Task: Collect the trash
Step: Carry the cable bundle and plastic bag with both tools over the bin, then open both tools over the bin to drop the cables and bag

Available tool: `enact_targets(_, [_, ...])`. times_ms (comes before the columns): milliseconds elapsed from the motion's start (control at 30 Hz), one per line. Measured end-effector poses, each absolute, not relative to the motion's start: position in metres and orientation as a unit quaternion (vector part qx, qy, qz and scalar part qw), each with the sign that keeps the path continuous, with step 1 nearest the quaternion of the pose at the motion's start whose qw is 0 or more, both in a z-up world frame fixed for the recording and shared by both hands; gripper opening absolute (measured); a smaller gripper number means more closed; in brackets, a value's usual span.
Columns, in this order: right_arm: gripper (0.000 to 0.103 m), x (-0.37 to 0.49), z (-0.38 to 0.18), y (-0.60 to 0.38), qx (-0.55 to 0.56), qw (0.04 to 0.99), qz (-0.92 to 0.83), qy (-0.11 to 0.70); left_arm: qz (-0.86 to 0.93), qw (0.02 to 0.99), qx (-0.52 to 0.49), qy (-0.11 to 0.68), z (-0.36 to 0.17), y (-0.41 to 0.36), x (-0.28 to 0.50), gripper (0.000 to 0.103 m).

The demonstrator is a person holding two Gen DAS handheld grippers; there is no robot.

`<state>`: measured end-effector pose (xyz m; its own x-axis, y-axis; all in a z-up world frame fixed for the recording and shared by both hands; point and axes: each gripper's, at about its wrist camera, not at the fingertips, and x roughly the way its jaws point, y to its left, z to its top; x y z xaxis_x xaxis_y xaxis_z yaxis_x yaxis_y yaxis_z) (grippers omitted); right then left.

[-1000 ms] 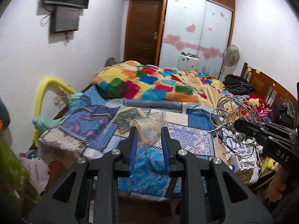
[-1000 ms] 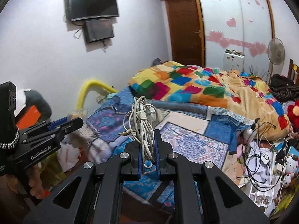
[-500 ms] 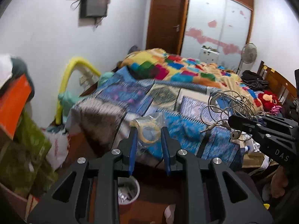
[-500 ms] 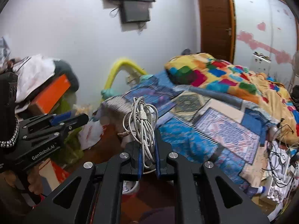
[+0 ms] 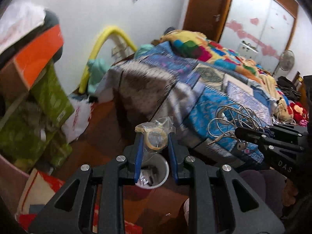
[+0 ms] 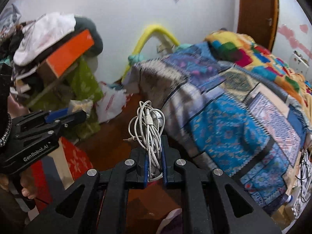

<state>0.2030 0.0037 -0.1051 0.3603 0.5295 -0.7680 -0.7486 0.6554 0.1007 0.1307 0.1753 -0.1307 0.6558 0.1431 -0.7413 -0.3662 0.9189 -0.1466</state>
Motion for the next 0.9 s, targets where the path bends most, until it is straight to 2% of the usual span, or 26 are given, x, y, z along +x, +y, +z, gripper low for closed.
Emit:
enact_targets(267, [0.010,0.217,-0.159,0.048,-0.155,0.758,0.412,0.482,0.171,0.867,-0.169,0.436,-0.184,0.192,0.123,0.024])
enact_targets(467, [0.015,0.231,-0.189,0.079,-0.161,0.725,0.416,0.525,0.179,0.849,-0.190,0.460,-0.210,0.201,0.128,0.024])
enact_targets(533, [0.025,0.237,-0.193,0.087,-0.156,0.715,0.421,0.536,0.179,0.845,-0.194,0.465,-0.215,0.203,0.132,0.024])
enact_targets(600, [0.042,0.244,-0.196,0.094,-0.147,0.706,0.420,0.551,0.178,0.842,-0.196,0.470,-0.219,0.205,0.137,0.024])
enact_targets(867, [0.044,0.257,-0.191,0.088,-0.142,0.725,0.407,0.537,0.154,0.837,-0.208,0.483,-0.228,0.205,0.167,0.025])
enact_targets(900, [0.044,0.258,-0.190,0.086,-0.144,0.727,0.405,0.535,0.150,0.836,-0.206,0.486,-0.230,0.205,0.173,0.028])
